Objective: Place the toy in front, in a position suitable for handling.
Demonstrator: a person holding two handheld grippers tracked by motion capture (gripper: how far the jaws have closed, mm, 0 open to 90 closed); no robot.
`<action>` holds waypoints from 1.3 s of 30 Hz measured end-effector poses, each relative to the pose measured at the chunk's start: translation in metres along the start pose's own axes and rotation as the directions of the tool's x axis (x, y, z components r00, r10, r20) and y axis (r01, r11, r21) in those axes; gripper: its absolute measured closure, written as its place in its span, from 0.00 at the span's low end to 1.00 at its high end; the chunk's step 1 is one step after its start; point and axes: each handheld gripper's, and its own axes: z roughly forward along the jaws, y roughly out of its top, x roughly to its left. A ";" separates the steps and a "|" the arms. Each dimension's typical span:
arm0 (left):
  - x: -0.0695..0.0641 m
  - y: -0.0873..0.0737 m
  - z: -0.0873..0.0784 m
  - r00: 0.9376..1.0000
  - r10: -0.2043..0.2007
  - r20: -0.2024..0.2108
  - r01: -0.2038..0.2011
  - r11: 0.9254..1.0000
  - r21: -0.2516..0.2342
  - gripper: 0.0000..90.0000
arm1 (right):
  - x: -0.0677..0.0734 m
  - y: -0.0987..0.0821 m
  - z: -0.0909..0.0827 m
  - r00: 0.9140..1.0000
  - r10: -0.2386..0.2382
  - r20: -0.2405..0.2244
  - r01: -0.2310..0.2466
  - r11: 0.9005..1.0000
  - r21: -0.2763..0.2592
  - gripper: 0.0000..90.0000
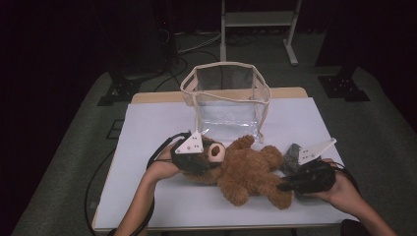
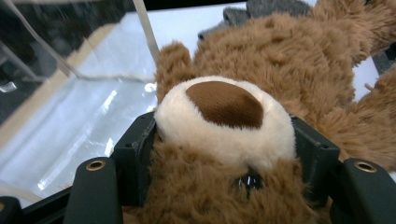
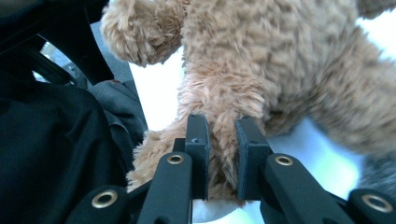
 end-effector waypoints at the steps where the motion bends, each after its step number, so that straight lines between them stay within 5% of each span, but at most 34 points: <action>1: -0.001 -0.003 -0.001 1.000 -0.010 0.005 0.010 1.000 -0.005 0.39 | -0.001 -0.003 0.001 1.000 0.007 -0.001 -0.007 1.000 -0.005 0.86; 13: -0.017 -0.018 -0.011 0.999 -0.039 0.026 0.037 0.998 0.053 0.37 | 0.003 -0.008 0.010 1.000 -0.014 0.012 0.014 1.000 -0.014 0.81; 24: -0.019 -0.021 -0.017 0.999 -0.041 0.032 0.040 0.998 0.052 0.29 | 0.005 -0.016 0.001 1.000 -0.002 -0.003 0.002 0.997 -0.071 0.59; 33: -0.019 -0.020 -0.027 1.000 -0.011 0.027 0.010 0.999 0.044 0.20 | -0.005 -0.032 -0.031 0.997 0.039 0.063 -0.028 0.985 -0.169 0.42; 39: -0.016 -0.027 -0.026 0.998 -0.041 0.046 0.039 0.998 0.050 0.22 | -0.023 -0.044 -0.039 0.987 0.087 0.132 -0.059 0.977 -0.204 0.38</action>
